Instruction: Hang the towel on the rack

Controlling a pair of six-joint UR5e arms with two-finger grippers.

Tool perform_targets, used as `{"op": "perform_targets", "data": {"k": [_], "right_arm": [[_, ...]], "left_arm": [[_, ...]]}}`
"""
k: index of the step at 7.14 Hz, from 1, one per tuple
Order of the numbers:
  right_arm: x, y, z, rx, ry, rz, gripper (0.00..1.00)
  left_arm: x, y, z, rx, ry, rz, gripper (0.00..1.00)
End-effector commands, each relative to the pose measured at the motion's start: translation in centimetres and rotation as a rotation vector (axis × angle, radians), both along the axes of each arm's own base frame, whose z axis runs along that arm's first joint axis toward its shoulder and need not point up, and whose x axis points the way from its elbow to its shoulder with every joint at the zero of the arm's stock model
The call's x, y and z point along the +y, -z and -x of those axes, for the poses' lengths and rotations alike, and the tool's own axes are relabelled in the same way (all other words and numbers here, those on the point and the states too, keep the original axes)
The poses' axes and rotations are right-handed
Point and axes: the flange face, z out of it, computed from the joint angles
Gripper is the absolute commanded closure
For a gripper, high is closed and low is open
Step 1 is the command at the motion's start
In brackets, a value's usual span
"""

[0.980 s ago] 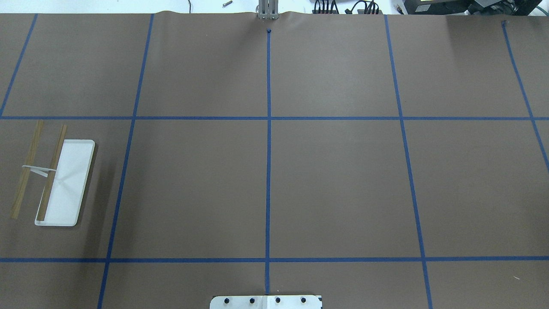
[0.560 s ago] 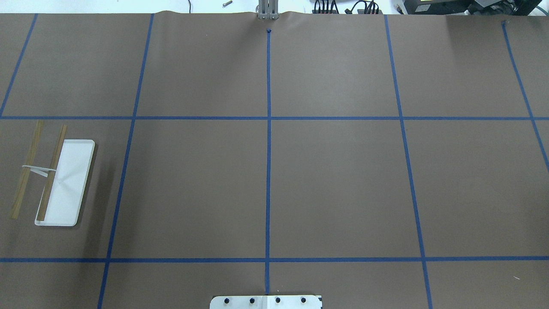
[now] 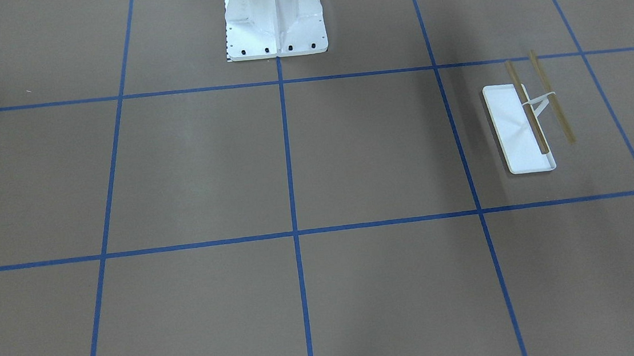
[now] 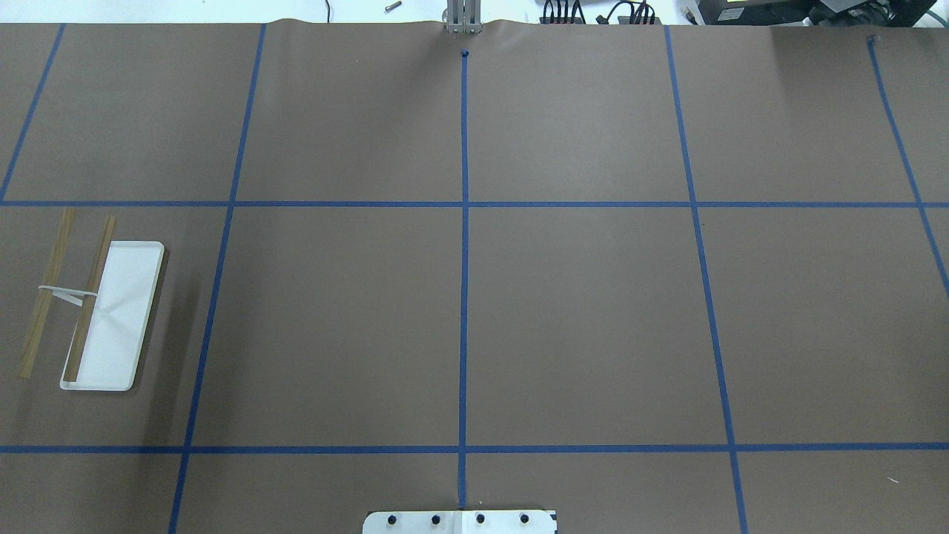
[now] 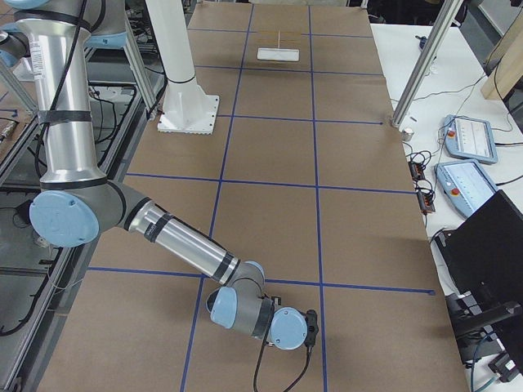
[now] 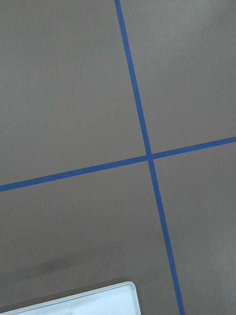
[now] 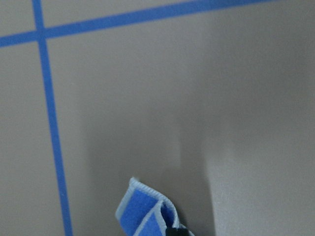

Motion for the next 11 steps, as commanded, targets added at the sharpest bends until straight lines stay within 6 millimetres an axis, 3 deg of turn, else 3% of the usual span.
{"op": "perform_targets", "data": {"k": [1,3,5,7,8,9,11], "right_arm": [[-1.7,8.7,-3.8,0.043,-0.074,-0.155,1.00],[-2.2,22.1,-6.4,0.282,-0.159,-0.170,1.00],[-3.7,34.3,-4.4,0.303,-0.212,-0.118,1.00],[-5.5,45.6,1.2,0.286,-0.274,-0.082,1.00],[-6.6,49.9,5.1,0.272,-0.298,-0.062,1.00],[-8.0,54.6,8.1,0.244,-0.345,-0.004,1.00],[-8.0,63.3,14.7,0.175,-0.362,0.040,1.00]], "left_arm": [[-0.1,0.5,-0.1,0.002,-0.001,-0.008,0.02],[-0.6,1.9,-0.4,0.046,0.058,0.035,0.02],[-2.5,4.2,-0.9,0.119,0.101,0.063,0.02],[-6.6,9.6,-2.6,0.246,0.163,0.126,0.02],[-8.7,13.1,-4.1,0.303,0.196,0.175,0.02],[-10.9,17.1,-6.6,0.356,0.211,0.233,0.02],[-14.2,25.4,-11.8,0.423,0.242,0.325,0.02]]}}
